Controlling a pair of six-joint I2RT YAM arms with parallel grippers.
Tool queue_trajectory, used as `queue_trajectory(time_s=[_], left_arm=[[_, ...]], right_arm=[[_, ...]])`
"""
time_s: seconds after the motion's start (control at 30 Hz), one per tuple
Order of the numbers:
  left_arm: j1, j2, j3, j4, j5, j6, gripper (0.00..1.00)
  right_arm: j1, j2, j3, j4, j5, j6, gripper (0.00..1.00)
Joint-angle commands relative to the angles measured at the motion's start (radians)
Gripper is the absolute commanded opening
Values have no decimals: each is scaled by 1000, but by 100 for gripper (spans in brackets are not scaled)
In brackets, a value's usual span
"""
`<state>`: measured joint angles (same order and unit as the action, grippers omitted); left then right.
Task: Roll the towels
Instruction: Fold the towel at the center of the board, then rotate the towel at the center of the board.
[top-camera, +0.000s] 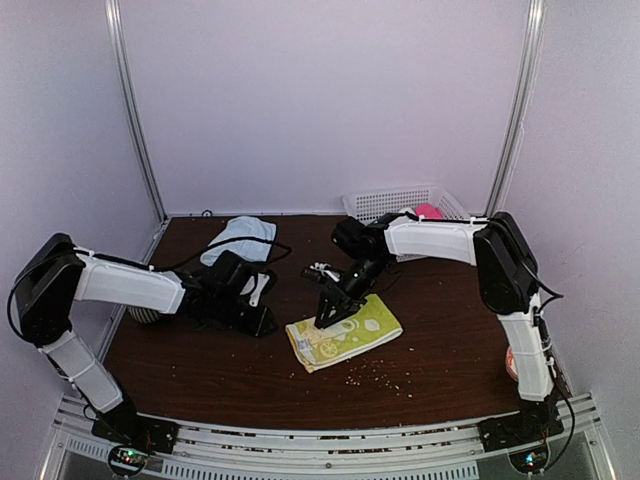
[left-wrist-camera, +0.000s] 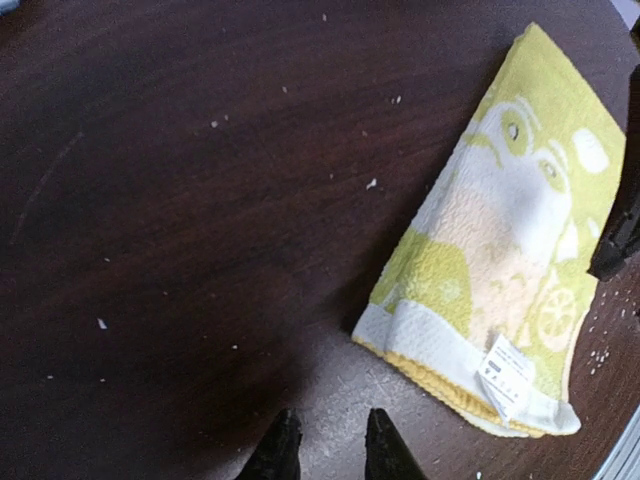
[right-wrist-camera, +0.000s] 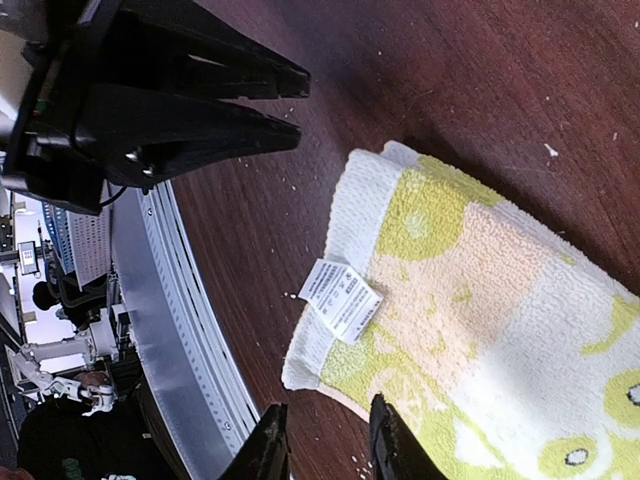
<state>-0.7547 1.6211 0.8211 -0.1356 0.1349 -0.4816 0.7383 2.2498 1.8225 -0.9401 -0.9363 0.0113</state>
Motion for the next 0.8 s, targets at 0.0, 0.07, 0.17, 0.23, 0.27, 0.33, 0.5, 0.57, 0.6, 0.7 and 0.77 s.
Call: queue_trajectory(time_s=[0.0, 0.07, 0.17, 0.23, 0.27, 0.33, 0.5, 0.57, 0.6, 0.7, 0.77], left_arm=[[-6, -104, 1, -27, -80, -30, 24], [-6, -142, 5, -19, -72, -37, 26], [-14, -140, 36, 20, 15, -25, 26], [-38, -101, 76, 27, 32, -9, 24], [-51, -79, 98, 28, 38, -2, 22], [-79, -29, 137, 41, 57, 1, 18], [-131, 83, 146, 160, 134, -61, 16], [-148, 127, 130, 210, 164, -86, 16], [-156, 142, 121, 225, 164, -95, 15], [-171, 169, 85, 268, 176, -112, 15], [-174, 183, 64, 279, 199, -116, 16]], right_arm=[[-45, -78, -8, -42, 27, -72, 27], [-68, -98, -25, -39, 79, -103, 26], [-92, -157, -101, 62, 235, -114, 24], [-102, -198, -176, 134, 345, -129, 22], [-105, -213, -206, 163, 395, -139, 21], [-110, -234, -253, 213, 481, -154, 19], [-132, -228, -336, 289, 545, -149, 16], [-141, -213, -349, 295, 543, -140, 15], [-143, -210, -355, 297, 550, -139, 14], [-149, -222, -385, 305, 578, -142, 14], [-152, -238, -399, 295, 574, -147, 14]])
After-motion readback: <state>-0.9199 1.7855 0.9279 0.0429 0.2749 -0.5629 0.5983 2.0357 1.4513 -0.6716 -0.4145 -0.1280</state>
